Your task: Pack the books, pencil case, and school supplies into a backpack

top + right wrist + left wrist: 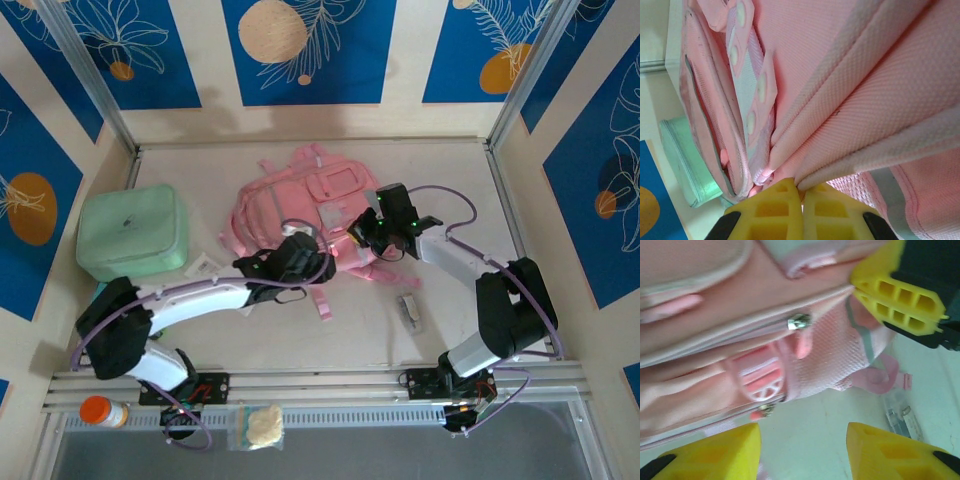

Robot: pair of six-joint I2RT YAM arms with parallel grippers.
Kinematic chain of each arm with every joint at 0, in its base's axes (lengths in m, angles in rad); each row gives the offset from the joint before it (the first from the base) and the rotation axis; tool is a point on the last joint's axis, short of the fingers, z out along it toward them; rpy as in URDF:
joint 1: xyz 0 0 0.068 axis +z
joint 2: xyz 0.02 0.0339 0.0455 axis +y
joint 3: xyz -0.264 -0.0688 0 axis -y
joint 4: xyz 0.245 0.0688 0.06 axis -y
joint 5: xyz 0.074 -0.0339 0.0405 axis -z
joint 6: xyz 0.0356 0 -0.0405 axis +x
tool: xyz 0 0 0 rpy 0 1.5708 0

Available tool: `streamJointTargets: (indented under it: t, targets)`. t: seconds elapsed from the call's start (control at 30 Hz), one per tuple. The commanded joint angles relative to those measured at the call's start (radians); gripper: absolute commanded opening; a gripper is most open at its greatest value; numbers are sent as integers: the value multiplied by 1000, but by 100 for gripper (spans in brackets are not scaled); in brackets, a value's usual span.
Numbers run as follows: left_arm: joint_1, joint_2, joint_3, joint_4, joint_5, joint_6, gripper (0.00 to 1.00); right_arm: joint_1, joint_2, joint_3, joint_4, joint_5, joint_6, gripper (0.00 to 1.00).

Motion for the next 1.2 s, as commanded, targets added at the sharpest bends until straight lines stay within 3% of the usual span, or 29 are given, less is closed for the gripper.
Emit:
streamJointTargets:
  t: [0.0, 0.17, 0.27, 0.47, 0.6, 0.97, 1.17]
  targets:
    - [-17, 84, 87, -29, -46, -28, 48, 10, -50, -4, 25, 1, 22, 0]
    - [-19, 195, 246, -175, -134, -1, 43, 13, -47, -1, 25, 1, 39, 0]
    - [-15, 225, 253, -183, -189, -41, 37, 14, -43, -4, 34, -3, 55, 0]
    - [-4, 289, 281, -173, -197, -87, 30, 20, -48, -17, 57, -6, 99, 0]
    - [7, 307, 283, -102, -197, -84, 31, 26, -41, -15, 61, -12, 109, 0]
    - [42, 398, 414, -176, -325, -83, 34, 45, -44, -41, 79, 6, 159, 0]
    - [49, 348, 391, -182, -361, -69, 19, 35, -36, -40, 78, 0, 146, 0]
